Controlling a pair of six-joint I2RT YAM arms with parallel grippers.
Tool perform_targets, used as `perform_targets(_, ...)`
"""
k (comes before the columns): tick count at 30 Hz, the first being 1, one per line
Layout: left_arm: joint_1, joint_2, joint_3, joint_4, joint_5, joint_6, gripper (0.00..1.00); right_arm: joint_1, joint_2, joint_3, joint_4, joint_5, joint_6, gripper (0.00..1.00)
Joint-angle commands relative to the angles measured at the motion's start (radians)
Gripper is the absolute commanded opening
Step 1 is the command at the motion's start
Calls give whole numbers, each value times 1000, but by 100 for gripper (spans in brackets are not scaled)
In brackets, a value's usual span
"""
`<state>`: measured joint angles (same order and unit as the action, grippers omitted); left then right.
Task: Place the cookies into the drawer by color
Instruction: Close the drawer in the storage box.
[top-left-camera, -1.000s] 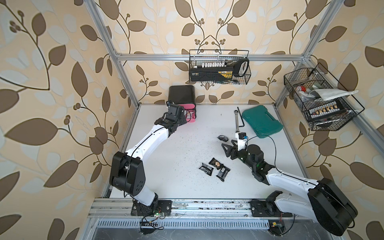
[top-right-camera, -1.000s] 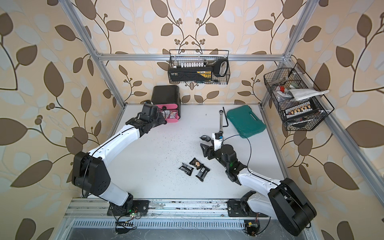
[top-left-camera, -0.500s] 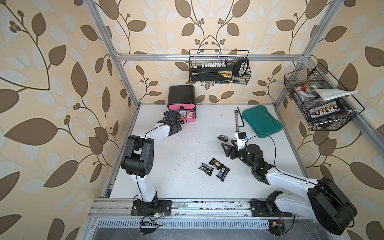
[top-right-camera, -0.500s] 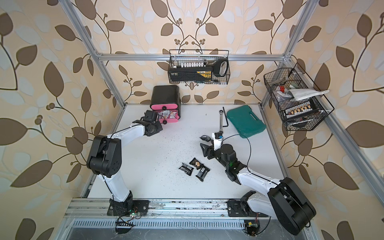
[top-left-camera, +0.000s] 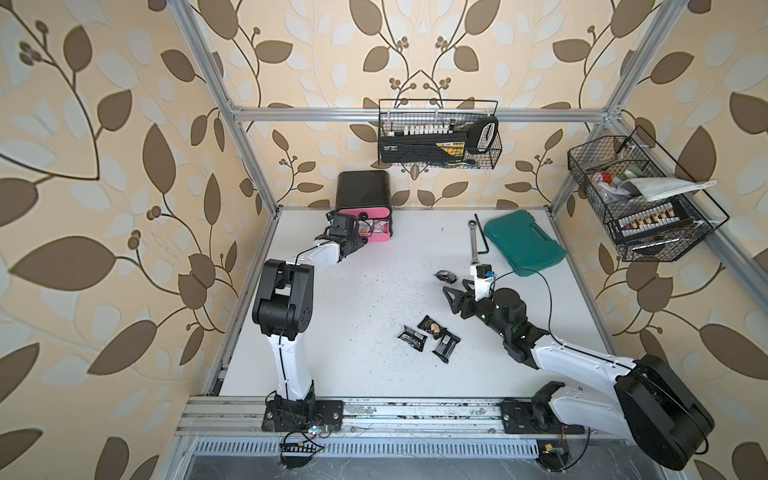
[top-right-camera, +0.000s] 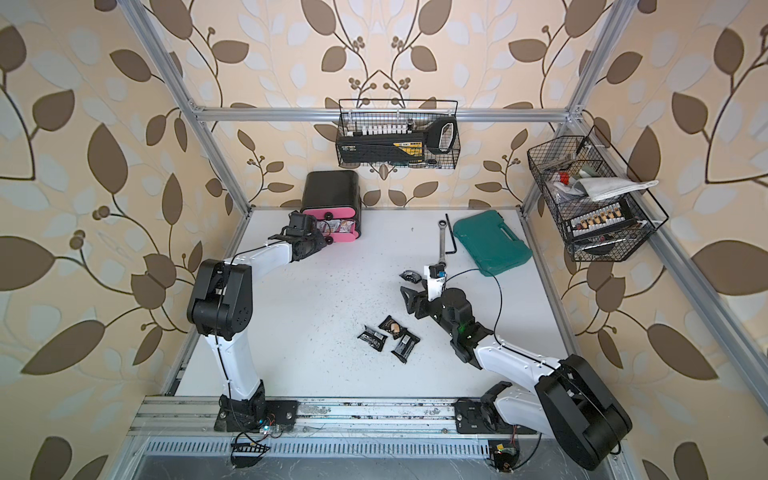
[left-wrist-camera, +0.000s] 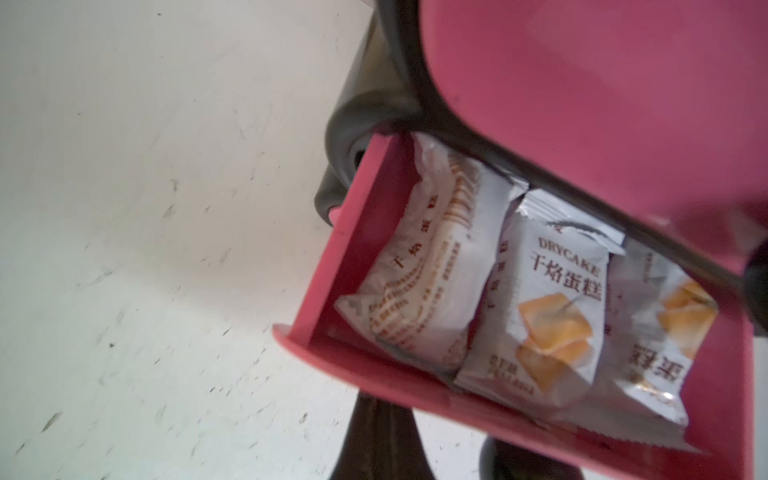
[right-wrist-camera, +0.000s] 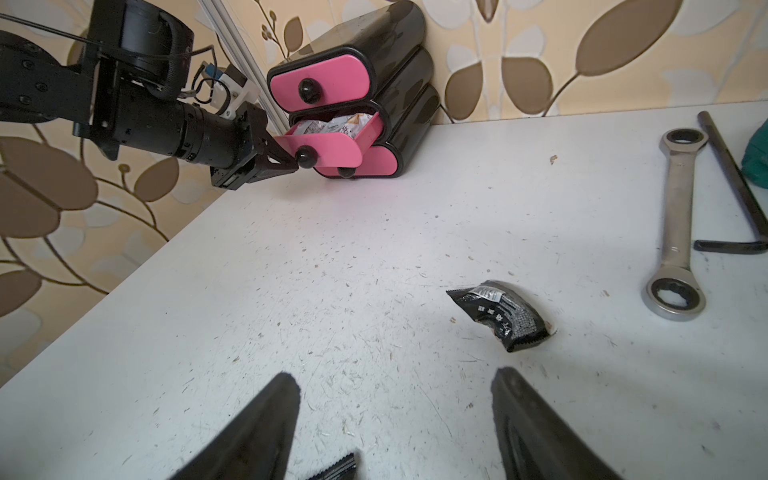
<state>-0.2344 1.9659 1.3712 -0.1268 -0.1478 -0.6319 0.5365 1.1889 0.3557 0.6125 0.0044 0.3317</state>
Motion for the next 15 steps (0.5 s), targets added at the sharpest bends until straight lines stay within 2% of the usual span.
perform_targets(1,9,45,59,76,-16,-12,0,4,7,28,-10,19,-2,75)
perform_targets(15,16,83,93,238,45,-109,0,4,2,28,-15,23,-6,75)
